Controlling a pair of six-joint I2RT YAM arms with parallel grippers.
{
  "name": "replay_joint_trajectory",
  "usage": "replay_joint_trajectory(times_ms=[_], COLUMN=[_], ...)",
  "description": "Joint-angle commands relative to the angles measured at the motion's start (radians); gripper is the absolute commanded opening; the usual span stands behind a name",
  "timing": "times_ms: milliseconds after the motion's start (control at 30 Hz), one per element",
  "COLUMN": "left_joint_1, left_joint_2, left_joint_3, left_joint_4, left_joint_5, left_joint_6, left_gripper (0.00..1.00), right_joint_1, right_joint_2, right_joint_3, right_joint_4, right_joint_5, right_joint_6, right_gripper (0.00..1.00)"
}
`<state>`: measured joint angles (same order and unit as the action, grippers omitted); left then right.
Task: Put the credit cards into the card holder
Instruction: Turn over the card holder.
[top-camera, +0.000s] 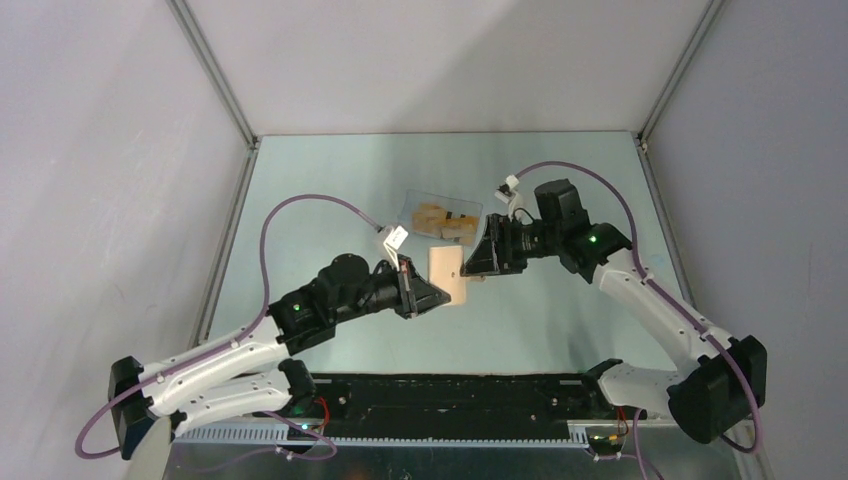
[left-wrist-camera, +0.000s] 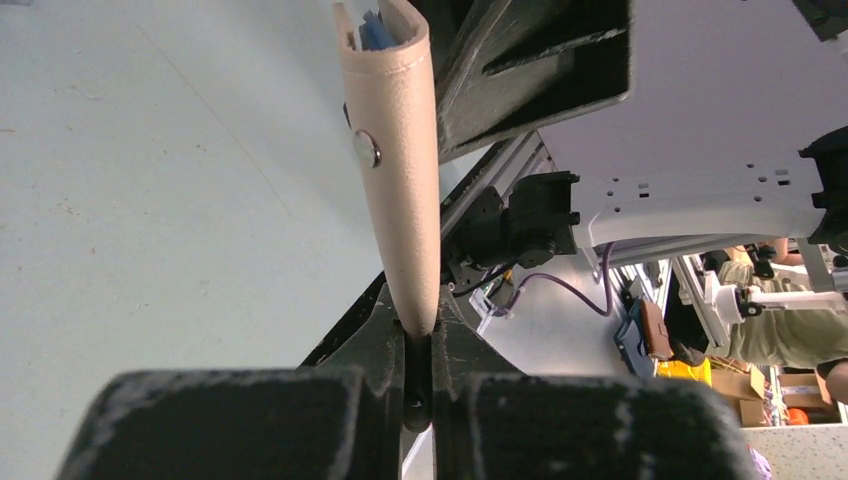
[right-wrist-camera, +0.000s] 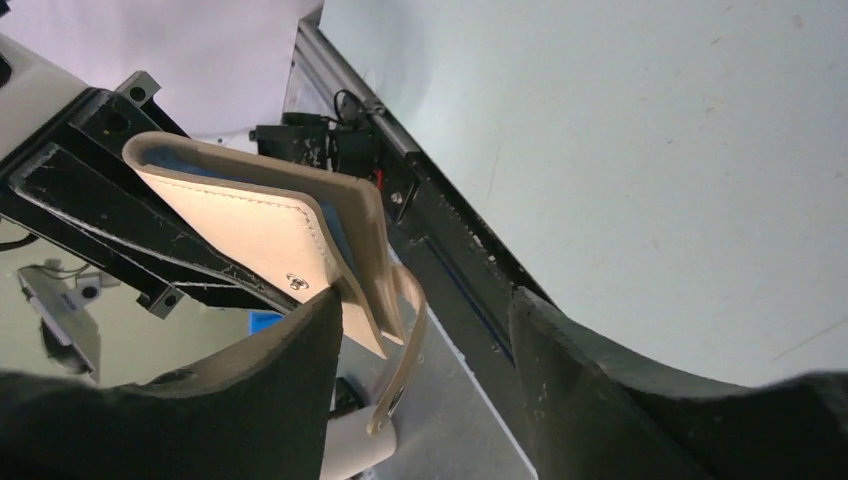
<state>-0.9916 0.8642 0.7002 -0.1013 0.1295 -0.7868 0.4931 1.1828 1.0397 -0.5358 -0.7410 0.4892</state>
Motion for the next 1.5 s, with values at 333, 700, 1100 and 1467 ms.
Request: replay_joint_trajectory(times_ms=[333, 700, 1100, 1467], left_joint_1=[0.007, 0.048, 0.047, 0.048], left_joint_2=[-0.037, -0.067, -0.075, -0.288], left_joint_3=[-0.014, -0.027, 0.033, -0.146], left_joint_4=[0.071, -0.036, -0.078, 0.107], left_joint_5=[-0.010, -0.219, -0.124, 0.299], left_joint_6=[-0.019, -0.036, 0.492, 1.051], left_gripper=[0.00, 1.00, 1.00, 1.00], right_joint_1=[-0.014, -0.068, -0.057, 0.012], right_joint_2=[-0.022, -0.121, -0.074, -0.054], right_joint_3=[-0.003, 0.021, 0.100, 0.171], right_joint_4=[0.071, -0.064, -0.217, -0.403], right_joint_5=[-0.185, -0.064, -0.294, -0.524], right_joint_6=[0.038, 0.022, -0.202, -0.427], right_gripper=[0.00, 0.00, 0.00, 0.00])
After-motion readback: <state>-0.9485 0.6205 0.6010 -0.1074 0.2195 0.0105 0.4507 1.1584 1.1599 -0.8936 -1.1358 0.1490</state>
